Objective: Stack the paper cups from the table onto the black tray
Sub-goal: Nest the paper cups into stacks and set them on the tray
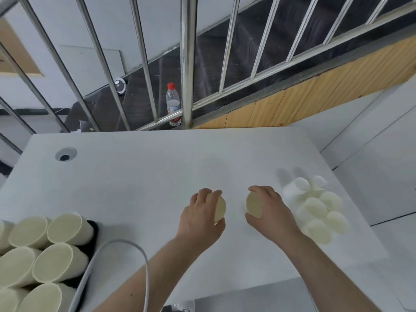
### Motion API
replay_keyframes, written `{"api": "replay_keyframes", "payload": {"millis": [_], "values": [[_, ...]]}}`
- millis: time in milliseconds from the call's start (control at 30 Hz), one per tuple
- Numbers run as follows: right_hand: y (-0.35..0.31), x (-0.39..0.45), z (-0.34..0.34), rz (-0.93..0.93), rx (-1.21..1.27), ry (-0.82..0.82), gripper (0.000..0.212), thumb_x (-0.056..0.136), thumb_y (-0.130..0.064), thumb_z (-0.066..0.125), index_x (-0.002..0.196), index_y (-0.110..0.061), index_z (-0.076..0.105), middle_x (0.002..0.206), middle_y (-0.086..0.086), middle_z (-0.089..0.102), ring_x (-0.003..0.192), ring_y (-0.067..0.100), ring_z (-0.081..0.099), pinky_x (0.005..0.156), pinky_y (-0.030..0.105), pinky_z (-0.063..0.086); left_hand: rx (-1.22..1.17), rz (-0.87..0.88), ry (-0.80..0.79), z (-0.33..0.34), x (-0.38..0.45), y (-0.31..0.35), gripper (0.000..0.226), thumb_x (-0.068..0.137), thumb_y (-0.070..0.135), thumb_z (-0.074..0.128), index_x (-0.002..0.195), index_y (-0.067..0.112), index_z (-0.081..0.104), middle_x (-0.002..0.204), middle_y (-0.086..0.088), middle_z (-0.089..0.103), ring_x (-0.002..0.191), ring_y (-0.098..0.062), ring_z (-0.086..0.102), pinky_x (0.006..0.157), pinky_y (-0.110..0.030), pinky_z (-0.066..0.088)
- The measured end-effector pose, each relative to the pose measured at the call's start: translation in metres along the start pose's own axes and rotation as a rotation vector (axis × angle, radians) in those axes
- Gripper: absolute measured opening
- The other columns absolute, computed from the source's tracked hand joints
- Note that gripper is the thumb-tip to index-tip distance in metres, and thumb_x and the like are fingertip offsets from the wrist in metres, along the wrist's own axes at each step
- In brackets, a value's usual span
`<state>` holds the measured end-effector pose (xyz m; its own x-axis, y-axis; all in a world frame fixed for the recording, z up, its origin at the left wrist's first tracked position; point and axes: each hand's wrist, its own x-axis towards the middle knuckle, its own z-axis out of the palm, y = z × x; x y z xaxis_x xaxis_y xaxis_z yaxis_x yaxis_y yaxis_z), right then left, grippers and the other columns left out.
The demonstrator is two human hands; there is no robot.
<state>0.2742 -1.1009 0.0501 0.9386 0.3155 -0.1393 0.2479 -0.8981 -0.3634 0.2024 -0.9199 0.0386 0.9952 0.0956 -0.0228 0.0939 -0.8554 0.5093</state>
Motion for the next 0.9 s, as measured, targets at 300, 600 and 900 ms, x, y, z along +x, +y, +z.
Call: {"api": "replay_keyframes", "payload": {"millis": [300, 600, 900], "values": [[-0.047, -0.068, 0.026, -0.097, 0.033, 0.022, 0.066, 0.083, -0.030, 0.067, 0.142, -0.031, 0.036, 0.141, -0.014, 0.032, 0.127, 0.011, 0.036, 0.082, 0.027, 0.046, 0.001, -0.016, 0.109, -0.026, -0.082, -0.028, 0.063, 0.086, 0.033, 0.057, 0.143, 0.029, 0.030, 0.140, 0.008, 0.034, 0.127, -0.016, 0.036, 0.086, -0.028, 0.046], [-0.115, -0.137, 0.070, -0.171, 0.130, -0.020, 0.069, 0.084, -0.028, 0.068, 0.144, -0.030, 0.035, 0.142, -0.011, 0.031, 0.128, 0.011, 0.035, 0.085, 0.028, 0.048, -0.125, -0.073, 0.122, -0.043, -0.179, -0.072, 0.064, 0.086, 0.024, 0.059, 0.144, 0.026, 0.033, 0.148, 0.001, 0.025, 0.136, -0.020, 0.027, 0.099, -0.032, 0.042], [-0.225, -0.149, 0.103, -0.223, 0.110, 0.029, 0.068, 0.086, -0.030, 0.065, 0.146, -0.032, 0.033, 0.140, -0.008, 0.028, 0.129, 0.012, 0.034, 0.083, 0.029, 0.050, -0.116, -0.065, 0.251, -0.108, -0.212, -0.172, 0.065, 0.083, 0.025, 0.063, 0.143, 0.025, 0.037, 0.143, 0.001, 0.035, 0.129, -0.022, 0.037, 0.094, -0.032, 0.043]]}}
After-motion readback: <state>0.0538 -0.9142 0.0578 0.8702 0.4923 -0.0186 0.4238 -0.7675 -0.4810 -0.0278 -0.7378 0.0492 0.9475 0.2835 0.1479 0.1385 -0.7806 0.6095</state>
